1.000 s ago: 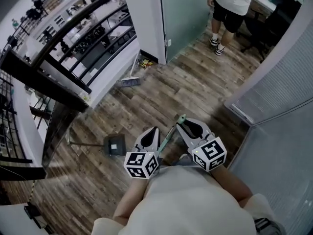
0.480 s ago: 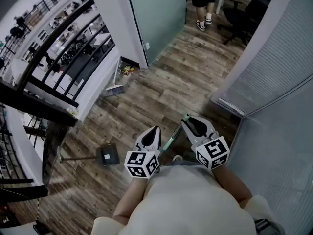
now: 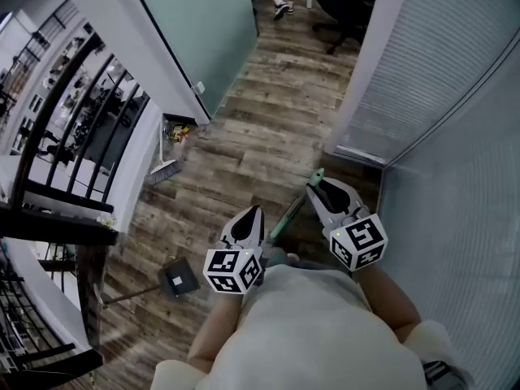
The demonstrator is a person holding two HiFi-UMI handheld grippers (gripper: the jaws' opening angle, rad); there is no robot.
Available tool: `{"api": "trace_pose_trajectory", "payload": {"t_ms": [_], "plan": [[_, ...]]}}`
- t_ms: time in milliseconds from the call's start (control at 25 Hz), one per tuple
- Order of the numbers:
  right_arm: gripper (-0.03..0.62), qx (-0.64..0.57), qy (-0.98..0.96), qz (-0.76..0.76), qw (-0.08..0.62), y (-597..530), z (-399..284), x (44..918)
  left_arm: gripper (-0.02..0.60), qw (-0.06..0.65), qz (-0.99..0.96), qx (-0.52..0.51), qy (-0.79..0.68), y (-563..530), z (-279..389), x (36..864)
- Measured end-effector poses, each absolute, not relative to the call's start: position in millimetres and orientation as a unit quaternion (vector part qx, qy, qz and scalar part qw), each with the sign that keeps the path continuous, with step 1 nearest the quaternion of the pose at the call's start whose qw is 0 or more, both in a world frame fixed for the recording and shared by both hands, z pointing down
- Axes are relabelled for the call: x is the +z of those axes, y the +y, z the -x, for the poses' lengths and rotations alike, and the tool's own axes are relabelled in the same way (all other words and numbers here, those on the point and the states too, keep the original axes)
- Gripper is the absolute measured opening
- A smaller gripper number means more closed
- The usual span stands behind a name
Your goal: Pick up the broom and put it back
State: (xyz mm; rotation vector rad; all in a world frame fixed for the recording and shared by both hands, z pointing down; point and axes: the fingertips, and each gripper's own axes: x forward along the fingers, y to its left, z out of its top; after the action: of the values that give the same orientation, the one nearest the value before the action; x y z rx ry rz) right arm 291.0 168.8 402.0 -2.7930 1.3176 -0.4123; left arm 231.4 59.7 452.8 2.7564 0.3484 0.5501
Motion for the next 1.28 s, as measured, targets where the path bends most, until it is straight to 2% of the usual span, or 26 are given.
{"api": "trace_pose_trajectory", "payload": {"t_ms": [480,1280], "plan": [[0.095,-0.122,0.325,0.937,0.031,236,-337,388,0.006,0.139,-0.948,0.214,0.192,103,-279,452],[0.094,-0.154,0.188,0.969,0.039,344,-444,410,0.005,0.123,-0.909,0.232,0.323,209,-437,455]]}}
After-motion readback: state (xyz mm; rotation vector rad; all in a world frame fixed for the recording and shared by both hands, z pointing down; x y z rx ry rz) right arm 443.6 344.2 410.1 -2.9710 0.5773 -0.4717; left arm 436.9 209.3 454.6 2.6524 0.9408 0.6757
